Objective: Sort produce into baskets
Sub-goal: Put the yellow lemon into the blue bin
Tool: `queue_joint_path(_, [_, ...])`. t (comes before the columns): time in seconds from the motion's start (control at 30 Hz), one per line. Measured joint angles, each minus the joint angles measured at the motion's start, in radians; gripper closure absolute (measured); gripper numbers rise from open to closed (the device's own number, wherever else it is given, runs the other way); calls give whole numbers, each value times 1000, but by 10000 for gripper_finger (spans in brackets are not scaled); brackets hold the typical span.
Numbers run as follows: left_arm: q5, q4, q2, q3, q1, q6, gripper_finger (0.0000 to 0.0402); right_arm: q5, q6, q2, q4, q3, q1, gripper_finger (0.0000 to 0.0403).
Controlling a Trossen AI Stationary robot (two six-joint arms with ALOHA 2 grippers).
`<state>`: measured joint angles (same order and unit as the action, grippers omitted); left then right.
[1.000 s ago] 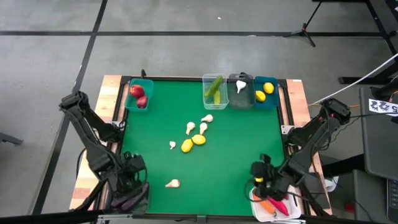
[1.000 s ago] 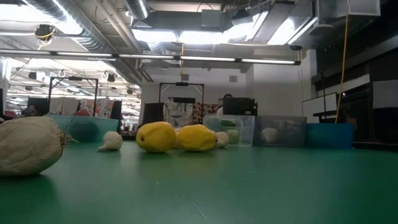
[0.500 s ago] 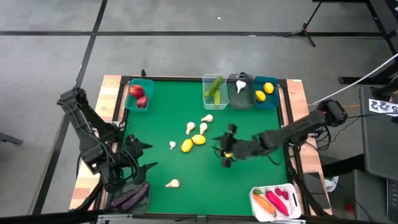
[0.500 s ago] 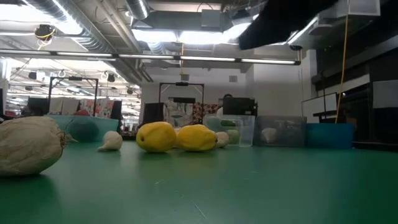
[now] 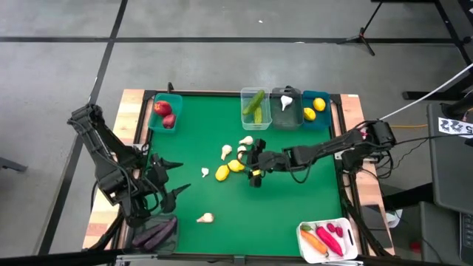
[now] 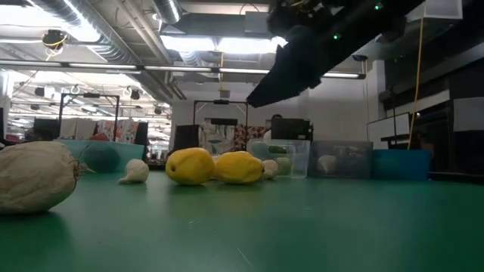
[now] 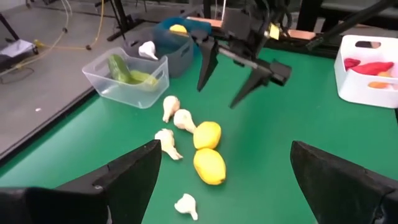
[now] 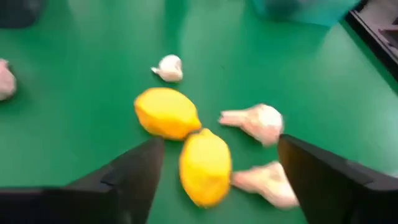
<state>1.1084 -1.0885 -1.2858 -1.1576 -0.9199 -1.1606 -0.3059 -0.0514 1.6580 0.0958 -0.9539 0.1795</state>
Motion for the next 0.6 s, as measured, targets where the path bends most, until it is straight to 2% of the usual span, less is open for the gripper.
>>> queue_joint_path(0.07, [10,0,2,0,0,13,53,22,4,18,20,0,1,63])
queue_joint_path(0.17, [34,-1,2,0,0,16,53,49,4,59,73,0,2,50])
queue_joint_path(0.43, [52,0,2,0,0,11,53,12,5,154,185,-2,-31,66])
queue_joint_path(0.6, [53,0,2,0,0,12,53,57,-6,187,209,-3,-78,72])
